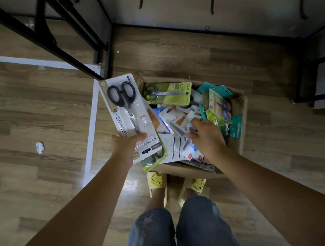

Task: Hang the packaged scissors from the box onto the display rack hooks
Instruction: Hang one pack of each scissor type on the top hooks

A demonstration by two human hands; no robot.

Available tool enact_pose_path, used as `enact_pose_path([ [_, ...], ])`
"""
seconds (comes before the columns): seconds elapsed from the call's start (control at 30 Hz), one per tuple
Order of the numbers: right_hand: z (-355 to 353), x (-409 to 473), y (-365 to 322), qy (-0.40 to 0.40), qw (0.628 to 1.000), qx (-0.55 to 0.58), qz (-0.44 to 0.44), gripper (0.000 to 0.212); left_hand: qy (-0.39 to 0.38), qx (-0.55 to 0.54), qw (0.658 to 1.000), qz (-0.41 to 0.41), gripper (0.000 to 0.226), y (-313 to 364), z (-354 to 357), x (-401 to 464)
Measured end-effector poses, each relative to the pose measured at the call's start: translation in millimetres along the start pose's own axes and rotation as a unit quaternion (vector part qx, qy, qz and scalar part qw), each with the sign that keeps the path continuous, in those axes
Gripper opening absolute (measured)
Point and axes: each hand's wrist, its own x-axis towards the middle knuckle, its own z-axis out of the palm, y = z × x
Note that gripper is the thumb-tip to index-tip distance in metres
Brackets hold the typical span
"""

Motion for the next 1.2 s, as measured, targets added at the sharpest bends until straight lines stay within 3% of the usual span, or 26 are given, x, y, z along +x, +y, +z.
enact_pose_path([
  [0.27, -48, -20, -17, 0.071, 0.996, 0.038, 0.025, 0.024, 0.03, -0.045, 0.998, 0.021, 0.035, 41, -28, -49],
  [0.43, -95, -46, -22, 0.172, 0.979, 0.068, 0.089, 0.034, 0.025, -0.092, 0.995, 0.012, 0.033, 53, -38, -95],
  [0.53, -126, -67, -23, 0.187, 0.959, 0.175, 0.125, 0.032, 0.041, -0.132, 0.99, -0.005, 0.042, 60, -50, -124],
  [0.63, -157, -92, -29, 0.189, 0.943, 0.236, 0.143, 0.021, 0.036, -0.174, 0.984, 0.009, 0.019, 71, -60, -151],
  [0.8, -213, -131, -54, 0.262, 0.922, 0.254, 0.131, 0.02, -0.013, -0.279, 0.96, 0.023, 0.019, 97, -78, -202],
  [1.07, -309, -170, -117, 0.314, 0.813, 0.488, 0.048, 0.014, -0.126, -0.312, 0.939, 0.072, 0.025, 135, -99, -291],
  [1.2, -354, -188, -150, 0.301, 0.828, 0.472, -0.026, 0.016, -0.143, -0.339, 0.922, 0.124, 0.031, 158, -106, -331],
])
